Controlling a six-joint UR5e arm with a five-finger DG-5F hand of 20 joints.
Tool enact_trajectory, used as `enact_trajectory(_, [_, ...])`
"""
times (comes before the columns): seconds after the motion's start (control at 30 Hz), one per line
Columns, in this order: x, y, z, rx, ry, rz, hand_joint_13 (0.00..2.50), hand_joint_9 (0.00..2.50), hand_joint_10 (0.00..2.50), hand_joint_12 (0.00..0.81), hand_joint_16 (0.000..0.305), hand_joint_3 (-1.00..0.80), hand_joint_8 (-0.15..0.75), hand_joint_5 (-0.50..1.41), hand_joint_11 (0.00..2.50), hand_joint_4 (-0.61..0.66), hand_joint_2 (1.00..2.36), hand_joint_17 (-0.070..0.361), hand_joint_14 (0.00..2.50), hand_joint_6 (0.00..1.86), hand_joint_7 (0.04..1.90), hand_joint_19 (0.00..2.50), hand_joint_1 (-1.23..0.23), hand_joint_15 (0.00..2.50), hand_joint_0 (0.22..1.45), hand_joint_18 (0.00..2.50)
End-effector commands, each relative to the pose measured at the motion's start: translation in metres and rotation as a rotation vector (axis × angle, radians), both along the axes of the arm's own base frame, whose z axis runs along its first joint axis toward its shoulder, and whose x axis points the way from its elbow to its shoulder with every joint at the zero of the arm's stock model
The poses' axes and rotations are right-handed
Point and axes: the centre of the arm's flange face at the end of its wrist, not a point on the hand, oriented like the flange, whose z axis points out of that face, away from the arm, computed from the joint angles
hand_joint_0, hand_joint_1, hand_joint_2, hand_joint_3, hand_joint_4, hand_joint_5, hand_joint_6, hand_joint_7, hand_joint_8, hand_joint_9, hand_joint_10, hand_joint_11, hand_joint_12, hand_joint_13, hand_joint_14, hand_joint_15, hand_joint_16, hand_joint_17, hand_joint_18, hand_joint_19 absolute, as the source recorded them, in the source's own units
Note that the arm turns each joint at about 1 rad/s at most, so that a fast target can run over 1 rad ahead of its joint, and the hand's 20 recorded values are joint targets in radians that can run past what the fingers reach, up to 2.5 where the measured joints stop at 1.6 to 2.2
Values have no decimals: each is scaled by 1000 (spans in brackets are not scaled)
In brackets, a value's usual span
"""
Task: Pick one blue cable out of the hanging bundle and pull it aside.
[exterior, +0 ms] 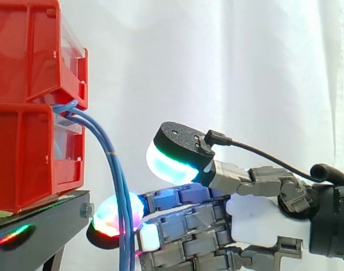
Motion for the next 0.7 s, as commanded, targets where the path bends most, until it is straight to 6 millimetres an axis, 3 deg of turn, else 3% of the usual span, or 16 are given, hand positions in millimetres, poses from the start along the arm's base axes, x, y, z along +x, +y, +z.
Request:
enact_trajectory(0.0, [2, -8, 1, -20, -4, -12, 741, 986, 18, 319, 51, -500, 248, -137, 717, 264, 1000, 115, 19, 502, 897, 357, -661, 457, 518, 460])
enact_trajectory(0.23, [26, 3, -25, 17, -41, 16, 734, 996, 20, 320, 52, -500, 247, -132, 725, 258, 1000, 116, 18, 503, 921, 348, -659, 460, 519, 454])
enact_trajectory(0.37, [27, 6, -25, 20, -40, 19, 645, 843, 20, 332, 55, -500, 246, -139, 646, 236, 1000, 123, 18, 503, 903, 321, -662, 422, 492, 379])
enact_trajectory(0.43, [26, 3, -25, 20, -40, 17, 571, 633, 16, 344, 56, -500, 246, -143, 637, 174, 1000, 125, 16, 503, 899, 342, -667, 427, 475, 348])
enact_trajectory(0.67, [27, 3, -25, 22, -44, 24, 584, 559, 18, 361, 57, -500, 244, -141, 832, 113, 1000, 128, 17, 502, 906, 376, -676, 459, 463, 382])
